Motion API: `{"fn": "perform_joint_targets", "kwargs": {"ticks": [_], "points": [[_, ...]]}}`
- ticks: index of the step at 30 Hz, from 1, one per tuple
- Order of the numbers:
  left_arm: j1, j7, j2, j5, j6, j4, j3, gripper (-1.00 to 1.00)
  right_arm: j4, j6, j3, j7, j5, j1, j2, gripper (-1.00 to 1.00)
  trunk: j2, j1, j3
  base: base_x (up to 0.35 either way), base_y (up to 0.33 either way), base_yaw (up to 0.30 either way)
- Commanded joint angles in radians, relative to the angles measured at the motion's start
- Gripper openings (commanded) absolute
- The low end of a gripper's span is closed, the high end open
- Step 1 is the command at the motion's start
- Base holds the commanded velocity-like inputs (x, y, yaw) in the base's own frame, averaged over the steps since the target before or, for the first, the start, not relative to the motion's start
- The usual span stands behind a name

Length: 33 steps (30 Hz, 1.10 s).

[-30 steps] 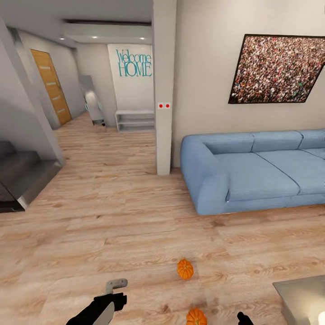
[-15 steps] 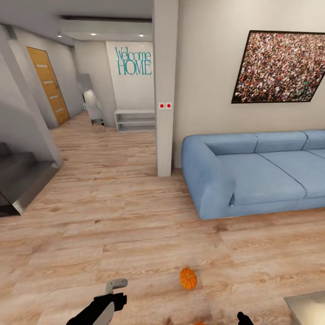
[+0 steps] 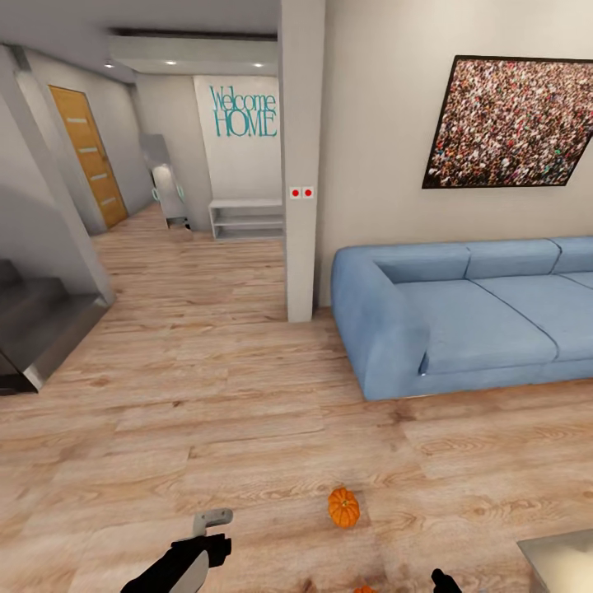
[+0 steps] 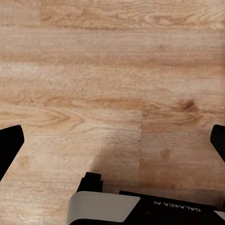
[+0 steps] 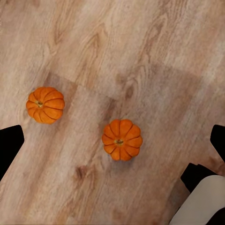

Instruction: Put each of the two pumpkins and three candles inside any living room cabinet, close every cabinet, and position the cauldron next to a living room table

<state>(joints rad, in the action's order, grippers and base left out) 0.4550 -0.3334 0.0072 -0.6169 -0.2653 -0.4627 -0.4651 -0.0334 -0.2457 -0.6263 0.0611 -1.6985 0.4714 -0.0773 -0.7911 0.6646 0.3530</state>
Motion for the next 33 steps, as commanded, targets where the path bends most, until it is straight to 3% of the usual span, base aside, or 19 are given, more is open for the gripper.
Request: {"fn": "perform_joint_targets", "kwargs": {"ticks": [1, 4, 12, 17, 19, 22, 24, 28, 33], "points": [[0.001, -0.007, 0.002, -0.006, -0.001, -0.002, -0.006, 1.0, -0.003, -0.001, -0.007, 0.006, -0.01, 0.001, 0.002, 1.0, -0.001, 0.0, 0.001, 0.0, 0.0, 0.0], [0.001, -0.006, 0.003, -0.007, 0.028, -0.002, -0.006, 1.0, -0.002, -0.008, -0.012, 0.009, -0.008, 0.001, 0.003, 1.0, -0.022, 0.012, 0.011, 0.0, 0.0, 0.0], [0.002, -0.001, 0.008, -0.018, 0.026, -0.015, 0.004, 1.0, -0.002, -0.016, -0.02, 0.015, 0.004, 0.001, 0.004, 1.0, -0.078, 0.042, 0.036, 0.0, 0.0, 0.0], [0.02, -0.005, 0.04, -0.023, -0.09, -0.162, 0.019, 1.0, -0.002, -0.027, -0.021, 0.013, 0.045, 0.001, 0.005, 1.0, -0.113, 0.061, 0.051, 0.0, 0.0, 0.0], [0.022, -0.001, 0.064, -0.03, -0.152, -0.216, 0.057, 1.0, -0.002, -0.029, -0.021, 0.011, 0.055, 0.001, 0.005, 1.0, -0.127, 0.069, 0.058, 0.0, 0.0, 0.0], [0.026, 0.001, 0.085, -0.035, -0.204, -0.279, 0.154, 1.0, -0.002, -0.034, -0.021, 0.01, 0.06, 0.001, 0.004, 1.0, -0.148, 0.081, 0.067, 0.0, 0.0, 0.0], [0.031, 0.002, 0.099, -0.037, -0.267, -0.319, 0.196, 1.0, 0.0, -0.034, -0.02, 0.013, 0.061, 0.001, 0.004, 1.0, -0.162, 0.088, 0.073, 0.0, 0.0, 0.0], [0.034, 0.003, 0.111, -0.039, -0.372, -0.372, 0.23, 1.0, 0.001, -0.035, -0.02, 0.013, 0.062, 0.001, 0.004, 1.0, -0.19, 0.104, 0.086, 0.0, 0.0, 0.0], [0.034, 0.004, 0.114, -0.038, -0.399, -0.383, 0.241, 1.0, 0.001, -0.036, -0.022, 0.008, 0.063, 0.001, 0.005, 1.0, -0.225, 0.123, 0.101, 0.0, 0.0, 0.0]]}}
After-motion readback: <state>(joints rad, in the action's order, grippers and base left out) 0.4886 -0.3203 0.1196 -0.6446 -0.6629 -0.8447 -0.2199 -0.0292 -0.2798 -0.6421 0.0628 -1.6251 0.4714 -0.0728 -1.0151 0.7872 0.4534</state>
